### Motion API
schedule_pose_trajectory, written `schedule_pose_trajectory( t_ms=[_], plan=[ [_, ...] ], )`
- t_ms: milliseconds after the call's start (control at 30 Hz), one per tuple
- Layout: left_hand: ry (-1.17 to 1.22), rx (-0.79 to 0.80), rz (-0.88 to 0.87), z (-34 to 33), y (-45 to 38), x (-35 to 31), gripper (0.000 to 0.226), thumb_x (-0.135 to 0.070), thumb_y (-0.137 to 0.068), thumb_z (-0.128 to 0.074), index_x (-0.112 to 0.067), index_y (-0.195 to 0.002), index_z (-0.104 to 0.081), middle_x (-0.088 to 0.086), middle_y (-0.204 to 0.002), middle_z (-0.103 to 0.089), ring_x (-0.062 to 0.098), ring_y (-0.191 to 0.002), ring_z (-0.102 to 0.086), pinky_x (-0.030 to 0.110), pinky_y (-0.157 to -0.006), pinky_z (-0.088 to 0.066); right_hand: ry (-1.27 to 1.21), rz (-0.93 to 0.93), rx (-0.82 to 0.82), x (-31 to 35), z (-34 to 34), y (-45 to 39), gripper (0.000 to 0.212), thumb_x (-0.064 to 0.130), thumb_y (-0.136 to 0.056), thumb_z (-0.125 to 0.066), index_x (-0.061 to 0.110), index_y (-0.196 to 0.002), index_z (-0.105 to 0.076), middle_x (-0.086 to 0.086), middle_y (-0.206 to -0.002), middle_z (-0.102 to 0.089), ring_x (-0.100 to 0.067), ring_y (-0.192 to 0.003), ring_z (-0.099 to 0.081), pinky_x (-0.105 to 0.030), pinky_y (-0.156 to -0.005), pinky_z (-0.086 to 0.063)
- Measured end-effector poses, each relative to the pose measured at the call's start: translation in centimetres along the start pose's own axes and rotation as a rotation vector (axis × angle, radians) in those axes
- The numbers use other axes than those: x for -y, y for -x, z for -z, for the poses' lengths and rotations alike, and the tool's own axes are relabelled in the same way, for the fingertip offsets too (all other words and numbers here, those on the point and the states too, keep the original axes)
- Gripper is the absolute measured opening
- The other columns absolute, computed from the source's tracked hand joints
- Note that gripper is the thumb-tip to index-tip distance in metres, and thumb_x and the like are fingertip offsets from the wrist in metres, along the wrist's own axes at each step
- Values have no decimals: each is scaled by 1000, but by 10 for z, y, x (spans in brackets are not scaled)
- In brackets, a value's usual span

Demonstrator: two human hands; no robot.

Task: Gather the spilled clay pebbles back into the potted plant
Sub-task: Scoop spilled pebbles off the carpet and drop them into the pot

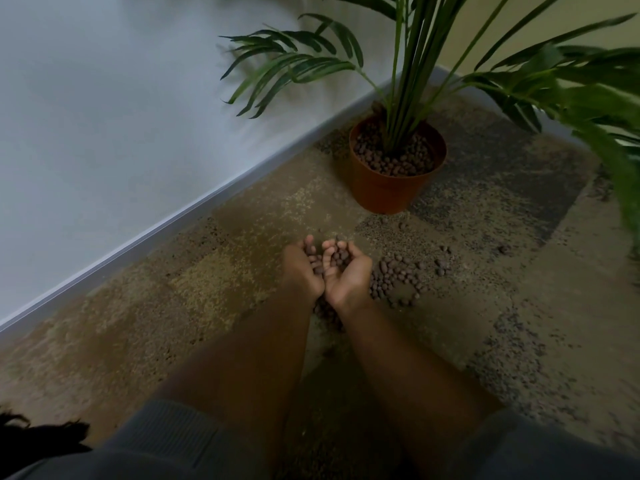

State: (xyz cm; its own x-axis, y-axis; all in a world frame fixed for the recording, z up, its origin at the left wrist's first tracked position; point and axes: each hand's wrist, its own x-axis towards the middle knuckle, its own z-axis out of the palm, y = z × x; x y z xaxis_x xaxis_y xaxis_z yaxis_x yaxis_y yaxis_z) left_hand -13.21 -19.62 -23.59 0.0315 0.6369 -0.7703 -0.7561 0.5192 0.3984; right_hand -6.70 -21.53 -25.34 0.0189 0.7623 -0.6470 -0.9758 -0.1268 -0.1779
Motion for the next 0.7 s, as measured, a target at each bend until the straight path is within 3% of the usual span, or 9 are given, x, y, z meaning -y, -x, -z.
schedule_pose_trajectory(
  t_ms=[67, 167, 233, 333, 400, 500, 633, 700],
  plan=[
    [-82, 39, 10, -5, 0, 0, 34, -16, -97, -33, -12, -73, -56, 5, -51, -62, 13, -40, -58, 18, -39, -47, -52, 16, -4, 2, -3, 2, 30, 19, -101, -41, 4, -82, -59, -13, -83, -66, -22, -77, -66, -23, -61, -59],
    [-253, 79, 61, -9, -2, 1, 37, -18, -97, -36, -3, -85, -68, 13, -80, -70, 22, -74, -68, 30, -62, -59, -83, 46, -5, 3, -5, 7, 29, 18, -101, -41, -1, -91, -60, -19, -93, -67, -28, -87, -68, -26, -68, -61],
    [-300, 92, 110, -11, -1, 0, 37, -19, -97, -37, -1, -88, -68, 13, -85, -69, 22, -76, -68, 30, -61, -61, -100, 51, -6, 3, -4, 9, 30, 18, -101, -41, -3, -95, -61, -21, -98, -68, -30, -91, -68, -28, -73, -60],
    [-288, 97, 163, -16, 0, 2, 42, -23, -99, -33, -3, -84, -67, 12, -70, -71, 22, -65, -70, 28, -53, -59, -125, 44, 14, 6, -5, 12, 31, 20, -101, -42, -4, -100, -61, -22, -101, -69, -32, -92, -69, -32, -79, -60],
    [-218, 119, 200, -18, -2, 4, 46, -26, -100, -31, -3, -83, -67, 14, -67, -71, 23, -72, -68, 31, -66, -57, -129, 44, 29, 9, -7, 13, 31, 20, -100, -42, -4, -102, -61, -22, -101, -69, -33, -90, -70, -35, -79, -60],
    [-174, 155, 219, -21, -4, 6, 43, -25, -100, -32, -2, -93, -67, 15, -87, -70, 25, -87, -65, 35, -85, -52, -157, 60, 49, 18, -13, 14, 33, 20, -101, -38, -5, -106, -60, -24, -107, -67, -35, -92, -69, -38, -81, -60],
    [-80, 140, 178, -27, -6, 5, 40, -19, -101, -29, -5, -108, -66, 16, -113, -66, 27, -102, -64, 42, -81, -52, -207, 96, 80, 29, -25, 14, 33, 23, -101, -36, -1, -108, -58, -21, -108, -65, -35, -99, -66, -37, -85, -56],
    [45, 108, 157, -34, -8, 4, 37, -20, -101, -27, -10, -98, -63, 11, -105, -66, 23, -95, -65, 40, -82, -53, -169, 133, 79, 36, -32, 13, 37, 26, -102, -32, 2, -114, -57, -18, -111, -66, -32, -109, -63, -38, -96, -51]
  ],
)
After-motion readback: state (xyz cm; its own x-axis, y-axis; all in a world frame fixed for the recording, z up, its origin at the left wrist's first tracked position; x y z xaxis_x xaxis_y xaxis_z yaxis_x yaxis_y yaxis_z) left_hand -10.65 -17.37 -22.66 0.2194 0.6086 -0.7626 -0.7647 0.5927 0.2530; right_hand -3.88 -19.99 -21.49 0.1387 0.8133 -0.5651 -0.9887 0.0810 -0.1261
